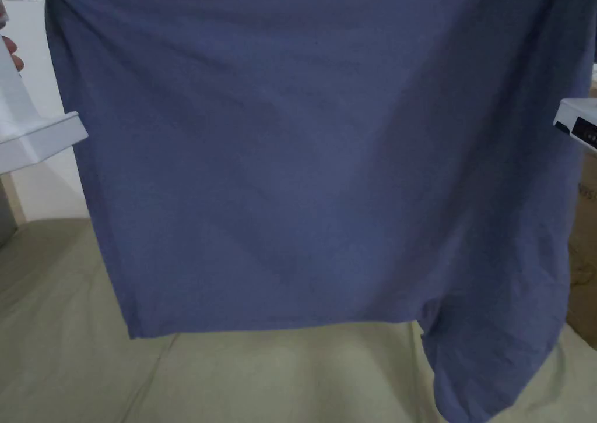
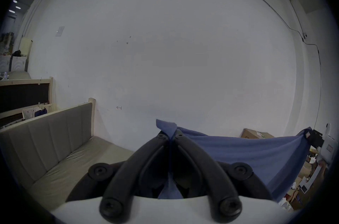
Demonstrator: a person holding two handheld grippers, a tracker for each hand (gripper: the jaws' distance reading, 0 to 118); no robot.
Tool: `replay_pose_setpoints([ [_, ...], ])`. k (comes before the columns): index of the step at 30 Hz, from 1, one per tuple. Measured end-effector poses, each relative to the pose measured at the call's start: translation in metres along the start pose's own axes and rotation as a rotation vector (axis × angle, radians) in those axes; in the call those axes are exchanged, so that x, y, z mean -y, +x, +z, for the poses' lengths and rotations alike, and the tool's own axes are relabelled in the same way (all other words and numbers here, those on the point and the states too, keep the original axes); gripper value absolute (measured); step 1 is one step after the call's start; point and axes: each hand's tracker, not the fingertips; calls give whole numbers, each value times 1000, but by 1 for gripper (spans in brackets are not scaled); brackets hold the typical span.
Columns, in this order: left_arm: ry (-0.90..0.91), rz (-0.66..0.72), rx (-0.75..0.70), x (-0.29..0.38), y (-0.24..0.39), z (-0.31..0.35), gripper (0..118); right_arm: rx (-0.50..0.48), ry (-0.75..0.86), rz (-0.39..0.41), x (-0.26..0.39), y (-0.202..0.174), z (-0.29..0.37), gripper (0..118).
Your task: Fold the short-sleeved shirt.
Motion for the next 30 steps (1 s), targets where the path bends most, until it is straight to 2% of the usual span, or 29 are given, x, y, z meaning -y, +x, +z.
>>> replay_pose_setpoints([
  [7, 59, -13, -17, 23, -9, -6, 1, -28, -11, 36, 27, -8, -6, 3],
  [11, -26, -6, -40, 52, -22, 5, 1, -69, -100, -20, 59, -9, 8, 3],
  [13, -52, -7, -49, 71, -29, 20, 1, -93, -139, -19, 79, -9, 23, 3],
  [19, -235, -27, -79, 139, -61, 89, 1, -127, -336, -55, 155, -10, 98, 3],
  [25, -432, -50, -93, 212, -91, 195, 1, -147, -563, -81, 235, -15, 205, 3],
  [30, -613, -44, -115, 283, -118, 281, 1, -148, -721, -55, 307, -17, 298, 3],
])
